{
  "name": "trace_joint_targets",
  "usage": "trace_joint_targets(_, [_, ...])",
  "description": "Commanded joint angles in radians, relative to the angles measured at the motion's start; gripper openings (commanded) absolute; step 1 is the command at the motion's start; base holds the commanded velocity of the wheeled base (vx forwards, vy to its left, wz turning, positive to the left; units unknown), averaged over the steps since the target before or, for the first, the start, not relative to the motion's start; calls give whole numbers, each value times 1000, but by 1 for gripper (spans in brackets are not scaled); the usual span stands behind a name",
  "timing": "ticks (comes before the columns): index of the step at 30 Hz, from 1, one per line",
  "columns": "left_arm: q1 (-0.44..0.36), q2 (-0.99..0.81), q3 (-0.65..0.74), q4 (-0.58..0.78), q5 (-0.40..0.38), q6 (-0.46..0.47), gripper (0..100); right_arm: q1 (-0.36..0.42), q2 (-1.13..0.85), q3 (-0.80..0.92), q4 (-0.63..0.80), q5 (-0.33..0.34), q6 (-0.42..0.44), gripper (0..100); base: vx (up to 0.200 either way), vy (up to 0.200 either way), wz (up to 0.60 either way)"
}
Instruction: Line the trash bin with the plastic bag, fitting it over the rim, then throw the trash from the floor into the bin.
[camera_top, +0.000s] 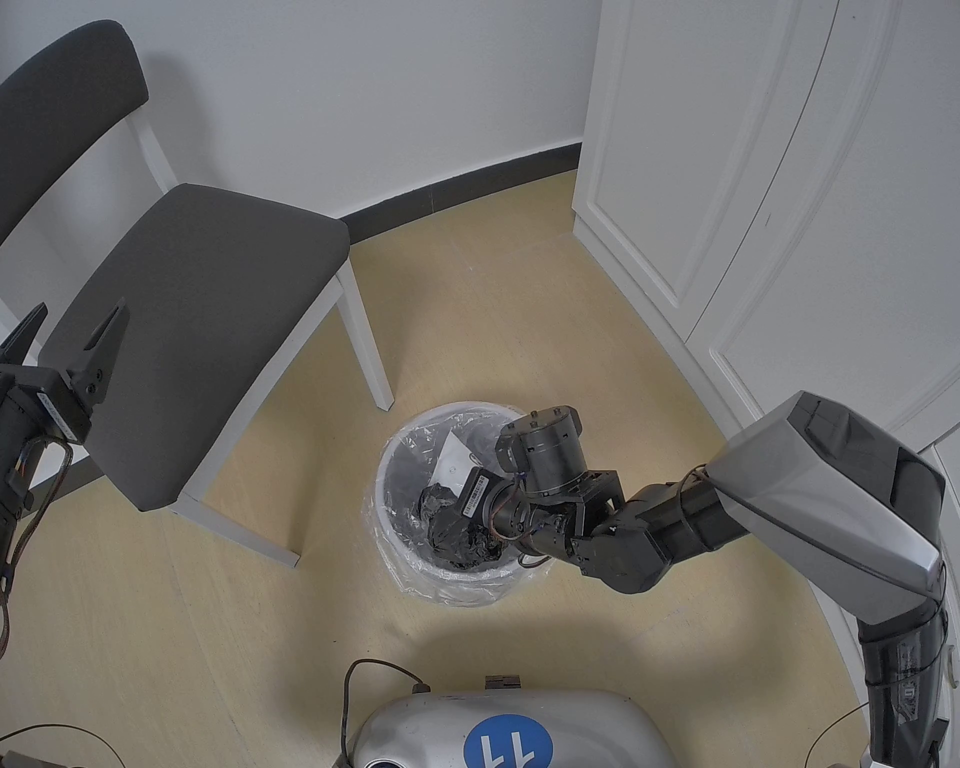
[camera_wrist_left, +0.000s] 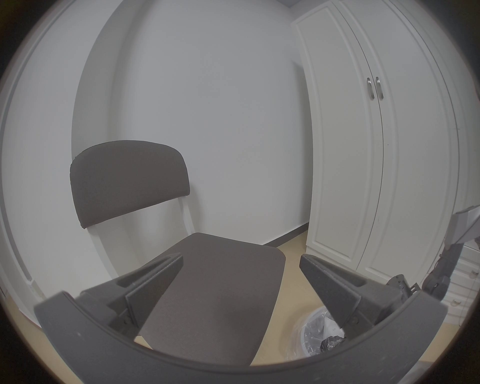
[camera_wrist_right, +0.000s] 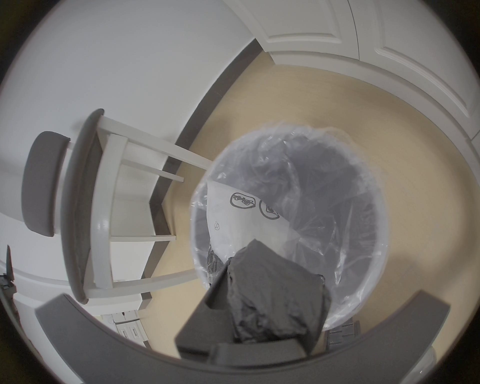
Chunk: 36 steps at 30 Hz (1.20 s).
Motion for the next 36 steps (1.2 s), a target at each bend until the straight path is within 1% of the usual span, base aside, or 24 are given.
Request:
trace_joint_targets(1, [0, -2, -2, -2, 0, 1, 100, -24, 56, -50, 23, 2, 2, 0, 0, 0, 0])
trace_joint_targets(6, [0, -2, 3, -2, 0, 8, 100, -55, 113, -114, 36, 7, 15, 0, 0, 0, 0])
trace_joint_targets(11, [0, -6, 3, -2, 0, 9, 100, -56, 125, -159, 52, 10, 22, 0, 0, 0, 0])
trace_joint_targets(13, [0, -6, 5, -2, 0, 9, 100, -52, 128, -193, 80, 12, 22, 0, 0, 0, 0])
trace_joint_targets(16, [-2, 0, 5, -2, 0, 11, 100, -41, 139, -275, 177, 15, 12, 0, 0, 0, 0])
trace_joint_targets(18, [-3, 2, 6, -2, 0, 11, 100, -38, 156, -323, 227, 15, -15, 0, 0, 0, 0])
trace_joint_targets(19, [-3, 2, 6, -2, 0, 11, 100, -38, 156, -323, 227, 15, -15, 0, 0, 0, 0])
trace_joint_targets(20, [-6, 3, 9, -2, 0, 11, 100, -41, 177, -383, 278, 16, -86, 0, 0, 0, 0])
trace_joint_targets(21, [-6, 3, 9, -2, 0, 12, 100, -43, 180, -400, 292, 16, -106, 0, 0, 0, 0])
trace_joint_targets(22, [-6, 8, 11, -2, 0, 12, 100, -46, 194, -435, 327, 16, -144, 0, 0, 0, 0])
trace_joint_targets(27, [-6, 14, 9, -2, 0, 11, 100, -41, 255, -603, 467, 16, -210, 0, 0, 0, 0])
trace_joint_targets(30, [-6, 14, 8, -2, 0, 11, 100, -41, 261, -603, 482, 16, -213, 0, 0, 0, 0])
trace_joint_targets(31, [-6, 14, 9, -2, 0, 11, 100, -41, 286, -603, 505, 42, -259, 0, 0, 0, 0])
trace_joint_targets(32, [-6, 14, 9, -2, 0, 11, 100, -41, 286, -603, 505, 42, -259, 0, 0, 0, 0])
trace_joint_targets(33, [-6, 15, 11, -2, 0, 11, 100, -40, 292, -603, 508, 47, -293, 0, 0, 0, 0])
trace_joint_targets(36, [-6, 15, 12, -2, 0, 11, 100, -38, 294, -603, 503, 56, -307, 0, 0, 0, 0])
